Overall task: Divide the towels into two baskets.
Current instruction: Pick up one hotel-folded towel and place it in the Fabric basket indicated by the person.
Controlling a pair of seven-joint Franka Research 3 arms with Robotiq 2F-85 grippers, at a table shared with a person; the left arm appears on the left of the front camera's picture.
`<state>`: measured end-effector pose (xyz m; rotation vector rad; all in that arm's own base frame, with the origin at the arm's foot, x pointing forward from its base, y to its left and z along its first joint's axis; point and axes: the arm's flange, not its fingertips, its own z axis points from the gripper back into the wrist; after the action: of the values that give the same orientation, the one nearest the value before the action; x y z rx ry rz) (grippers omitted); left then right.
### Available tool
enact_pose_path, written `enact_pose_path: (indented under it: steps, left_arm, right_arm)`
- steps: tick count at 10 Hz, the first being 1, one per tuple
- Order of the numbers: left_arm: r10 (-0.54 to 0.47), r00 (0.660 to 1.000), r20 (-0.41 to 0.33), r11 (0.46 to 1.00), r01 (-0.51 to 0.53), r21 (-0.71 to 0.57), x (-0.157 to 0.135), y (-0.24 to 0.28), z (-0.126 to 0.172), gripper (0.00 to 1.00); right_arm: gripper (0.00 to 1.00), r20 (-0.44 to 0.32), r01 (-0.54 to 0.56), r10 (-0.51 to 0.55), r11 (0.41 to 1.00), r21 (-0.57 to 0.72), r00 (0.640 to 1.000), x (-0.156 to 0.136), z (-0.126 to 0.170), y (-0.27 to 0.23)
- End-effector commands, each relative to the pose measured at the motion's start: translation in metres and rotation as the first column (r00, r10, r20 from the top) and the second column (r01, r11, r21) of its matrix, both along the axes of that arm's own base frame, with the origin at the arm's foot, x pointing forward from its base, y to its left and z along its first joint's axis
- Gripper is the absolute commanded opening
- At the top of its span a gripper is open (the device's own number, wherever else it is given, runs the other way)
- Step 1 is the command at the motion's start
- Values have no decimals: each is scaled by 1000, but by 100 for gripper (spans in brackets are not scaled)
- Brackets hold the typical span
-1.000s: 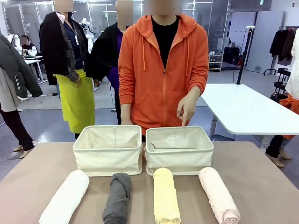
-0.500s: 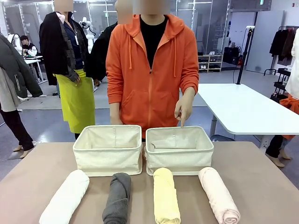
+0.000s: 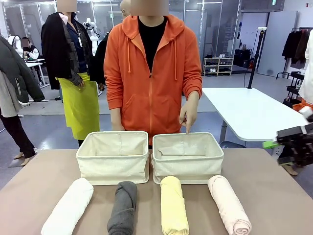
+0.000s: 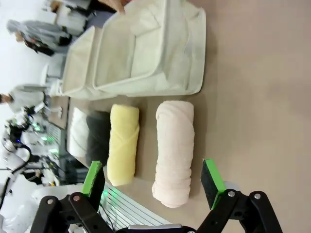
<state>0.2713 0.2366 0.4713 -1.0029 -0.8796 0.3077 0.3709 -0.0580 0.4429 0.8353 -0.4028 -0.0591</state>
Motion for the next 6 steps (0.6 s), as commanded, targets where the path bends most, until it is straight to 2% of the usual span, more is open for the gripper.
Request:
enact_pose_path:
  steps: [1,3,6]
  left_arm:
    - [-5,1000,18,1000,5,-14,0,2,0,100]
    - [-5,1000,18,1000,5,-14,0,2,0,100]
    - [-5,1000,18,1000,5,-14,0,2,0,100]
  right_arm:
    - [100,-52,-56,49,989,-140,997,-11,-14,50]
    - [100,-96,-119,99,963,-241,990,-11,-33,86]
    - [100,-114,-139,105,924,-357,988,-15,-57,116]
